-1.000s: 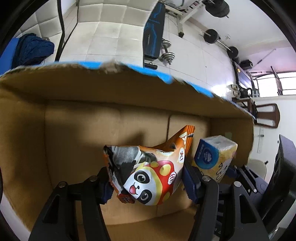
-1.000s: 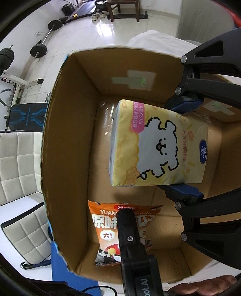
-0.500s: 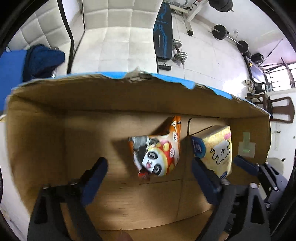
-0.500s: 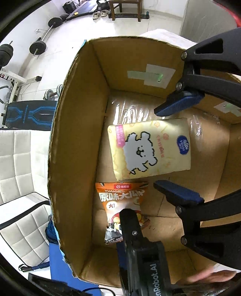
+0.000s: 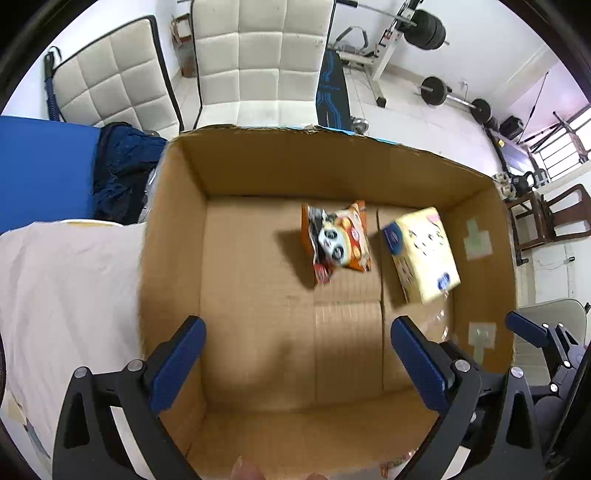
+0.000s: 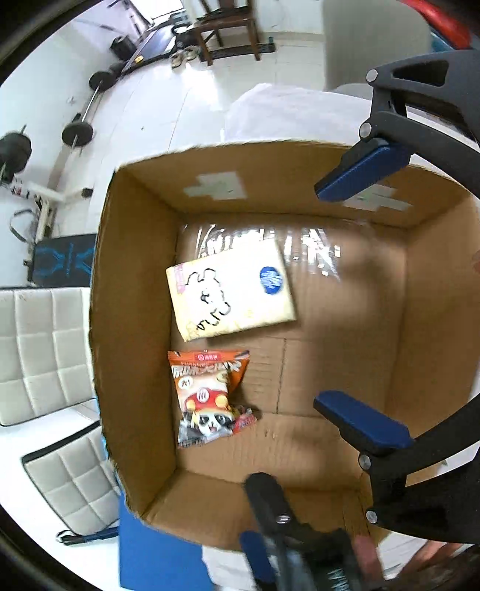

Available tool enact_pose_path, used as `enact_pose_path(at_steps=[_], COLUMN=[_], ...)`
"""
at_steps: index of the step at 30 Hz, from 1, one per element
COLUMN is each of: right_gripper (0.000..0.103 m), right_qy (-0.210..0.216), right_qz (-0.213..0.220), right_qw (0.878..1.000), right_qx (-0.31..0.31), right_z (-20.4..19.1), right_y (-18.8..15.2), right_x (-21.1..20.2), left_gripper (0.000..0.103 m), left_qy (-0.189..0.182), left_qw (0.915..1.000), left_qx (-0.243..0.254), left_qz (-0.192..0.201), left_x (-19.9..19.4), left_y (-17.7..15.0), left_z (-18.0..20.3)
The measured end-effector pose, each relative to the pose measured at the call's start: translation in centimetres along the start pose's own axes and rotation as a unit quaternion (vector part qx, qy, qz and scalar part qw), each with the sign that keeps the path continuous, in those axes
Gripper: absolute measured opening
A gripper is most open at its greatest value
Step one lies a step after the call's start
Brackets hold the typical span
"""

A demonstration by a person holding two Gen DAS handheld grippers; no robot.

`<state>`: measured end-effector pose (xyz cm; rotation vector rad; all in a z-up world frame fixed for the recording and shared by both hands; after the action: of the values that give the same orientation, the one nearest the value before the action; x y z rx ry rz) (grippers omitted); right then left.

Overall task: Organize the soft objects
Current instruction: 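Open both grippers and lift away from the box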

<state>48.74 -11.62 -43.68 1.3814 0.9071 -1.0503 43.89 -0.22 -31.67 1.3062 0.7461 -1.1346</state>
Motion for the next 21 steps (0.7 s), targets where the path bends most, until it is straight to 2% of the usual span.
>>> enact_pose_path(at_steps=[8,13,21], right_gripper=[0.103,0.103,0.103], right_qy=[-0.008,0.004,0.013], right_qz=[0.048,0.07,0.108], right_qw=[0.999,0.997,0.993], right_qx=[0.022,0.032,0.035], right_z=[-0.4,-0.8,-0.9], right_y=[-3.7,-6.8,-9.8], right_x=[-5.5,-9.9,-15.8], left_gripper=[0.103,0.103,0.103], left_qy=[0.011,0.013,0.018], left_qw=[0.9982,0.9967,0.9945], left_qx=[0.013,0.011,0.015], left_qz=[0.057,0.079,0.102], left_x=[-6.0,-9.5,-13.9], left_y=[-1.9,-3.6,-6.1], left_z=[0.5,1.1,2.7])
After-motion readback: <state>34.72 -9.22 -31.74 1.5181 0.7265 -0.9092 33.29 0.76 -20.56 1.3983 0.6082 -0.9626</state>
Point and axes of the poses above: each gripper's, at about its wrist camera, not at the fingertips, and x roughly the way its jaws point, z to its right, y to its top, the point moved 5 cm from there along x, roughly the way its jaws point, and after that the axes turned 8 degrees about z, right-handed, at the moved point
